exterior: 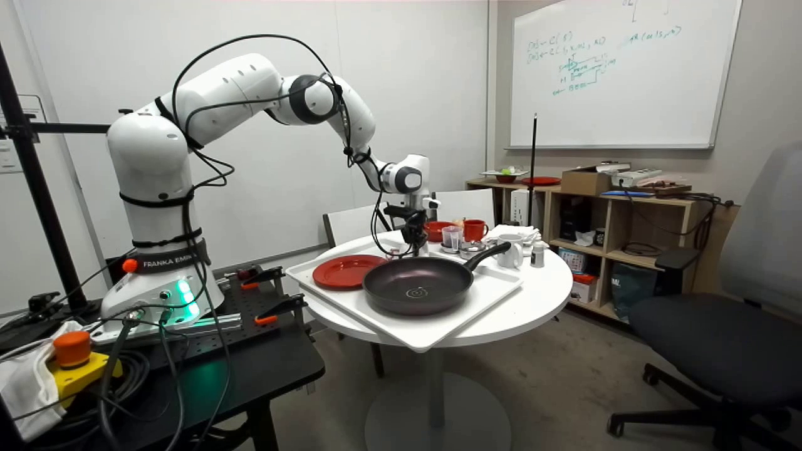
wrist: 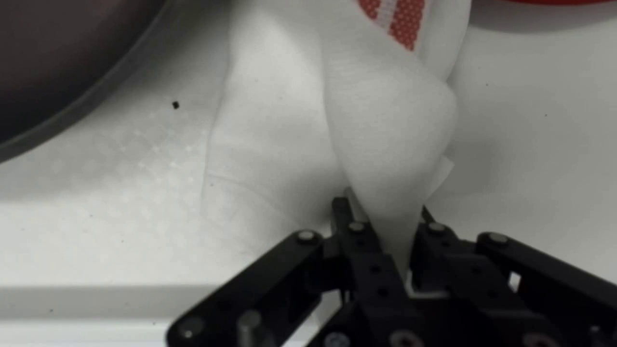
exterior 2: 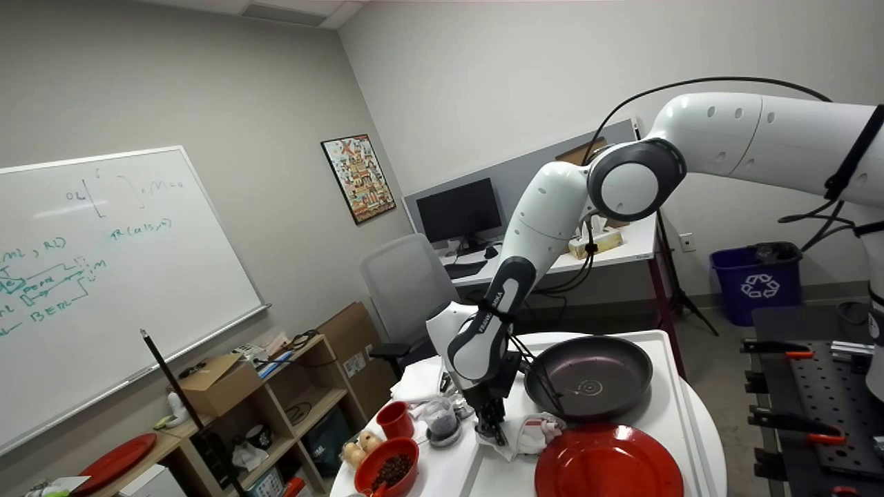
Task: Use the towel to wipe the pan
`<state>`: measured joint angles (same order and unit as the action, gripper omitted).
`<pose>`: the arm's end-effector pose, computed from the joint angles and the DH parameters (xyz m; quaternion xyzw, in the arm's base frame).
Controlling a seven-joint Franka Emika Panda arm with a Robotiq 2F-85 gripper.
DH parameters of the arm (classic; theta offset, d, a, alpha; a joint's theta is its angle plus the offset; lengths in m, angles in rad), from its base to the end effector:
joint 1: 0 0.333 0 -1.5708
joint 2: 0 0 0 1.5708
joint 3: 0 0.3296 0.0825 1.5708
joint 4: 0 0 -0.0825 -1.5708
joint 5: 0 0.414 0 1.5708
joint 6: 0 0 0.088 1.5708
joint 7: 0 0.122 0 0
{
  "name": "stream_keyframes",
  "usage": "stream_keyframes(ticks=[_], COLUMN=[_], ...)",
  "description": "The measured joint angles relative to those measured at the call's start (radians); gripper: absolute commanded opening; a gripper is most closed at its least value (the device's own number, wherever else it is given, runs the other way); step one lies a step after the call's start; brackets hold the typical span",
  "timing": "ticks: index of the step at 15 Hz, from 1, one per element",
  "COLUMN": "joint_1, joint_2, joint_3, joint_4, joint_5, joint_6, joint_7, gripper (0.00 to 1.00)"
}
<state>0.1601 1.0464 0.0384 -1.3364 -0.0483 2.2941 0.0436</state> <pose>0.7349 0.1410 0.0540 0.9954 0.0852 -0.0435 0.0057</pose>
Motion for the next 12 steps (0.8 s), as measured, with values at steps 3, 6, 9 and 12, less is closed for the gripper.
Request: stream_keyframes(ticks=[3,6,9,12], joint_1=[0.000,-0.001,-0.008,-0.030], joint_2=[-0.045,-0.135,-0.240,-0.326], joint_3=[0.013,0.017,0.015,0.011], joint_4=[-0.027,-0.095,-0.185,-0.270], joint_5=[0.000,0.000,0.000,0.000], joint_6=[0.012,0.034,0.056,0.060], joint_7=[-0.030,-0.043,-0.043,-0.043], gripper=[0.04,0.04,0.04,0.04])
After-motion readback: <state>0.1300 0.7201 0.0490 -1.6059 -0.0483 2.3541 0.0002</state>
